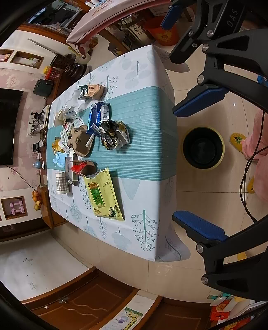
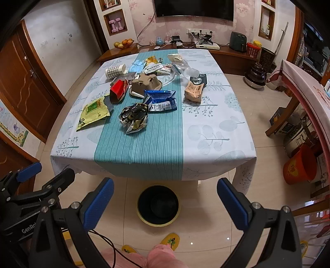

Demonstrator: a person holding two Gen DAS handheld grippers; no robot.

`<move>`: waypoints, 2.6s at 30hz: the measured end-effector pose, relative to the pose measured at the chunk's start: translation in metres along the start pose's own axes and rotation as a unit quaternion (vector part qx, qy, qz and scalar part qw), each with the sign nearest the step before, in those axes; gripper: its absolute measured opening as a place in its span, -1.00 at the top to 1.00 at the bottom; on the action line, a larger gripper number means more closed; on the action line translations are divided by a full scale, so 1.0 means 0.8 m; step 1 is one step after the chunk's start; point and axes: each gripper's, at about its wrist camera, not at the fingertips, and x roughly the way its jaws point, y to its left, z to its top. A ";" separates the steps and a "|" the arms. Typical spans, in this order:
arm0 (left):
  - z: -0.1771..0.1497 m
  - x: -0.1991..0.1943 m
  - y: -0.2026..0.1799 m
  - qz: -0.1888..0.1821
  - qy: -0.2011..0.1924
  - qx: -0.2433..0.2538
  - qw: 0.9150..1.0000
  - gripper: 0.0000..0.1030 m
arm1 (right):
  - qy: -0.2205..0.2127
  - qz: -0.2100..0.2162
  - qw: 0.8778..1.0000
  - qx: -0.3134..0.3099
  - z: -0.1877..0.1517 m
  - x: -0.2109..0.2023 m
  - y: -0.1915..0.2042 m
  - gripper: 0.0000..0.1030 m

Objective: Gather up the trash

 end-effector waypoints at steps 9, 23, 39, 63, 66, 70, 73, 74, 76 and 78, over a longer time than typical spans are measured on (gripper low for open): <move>-0.001 -0.004 -0.011 0.001 0.002 0.005 1.000 -0.77 | -0.005 0.002 1.000 0.004 -0.001 -0.002 -0.013 -0.95; 0.004 -0.010 -0.020 0.002 -0.001 0.009 1.000 -0.77 | -0.015 0.006 1.000 0.012 0.003 -0.012 -0.024 -0.95; 0.027 -0.039 -0.009 0.007 -0.015 -0.005 1.000 -0.77 | -0.036 0.019 0.999 0.014 0.019 -0.034 -0.026 -0.81; 0.155 0.043 0.084 -0.002 0.015 0.044 0.999 -0.77 | -0.027 0.078 0.996 0.035 0.103 0.020 0.000 -0.61; 0.182 0.080 0.100 -0.017 0.028 0.081 0.996 -0.77 | -0.008 0.081 0.995 0.057 0.119 0.056 0.016 -0.61; 0.215 0.137 0.117 -0.047 0.055 0.129 0.989 -0.77 | 0.019 0.065 0.994 0.090 0.135 0.109 0.035 -0.61; 0.236 0.177 0.125 -0.067 0.074 0.170 0.980 -0.77 | 0.043 0.062 0.989 0.126 0.143 0.146 0.046 -0.61; 0.240 0.188 0.126 -0.073 0.078 0.183 0.977 -0.77 | 0.049 0.062 0.987 0.137 0.145 0.157 0.049 -0.61; 0.253 0.215 0.130 -0.088 0.091 0.216 0.968 -0.77 | 0.055 0.059 0.985 0.154 0.149 0.176 0.058 -0.61; 0.260 0.240 0.132 -0.100 0.103 0.246 0.959 -0.77 | 0.061 0.042 0.984 0.161 0.153 0.194 0.065 -0.61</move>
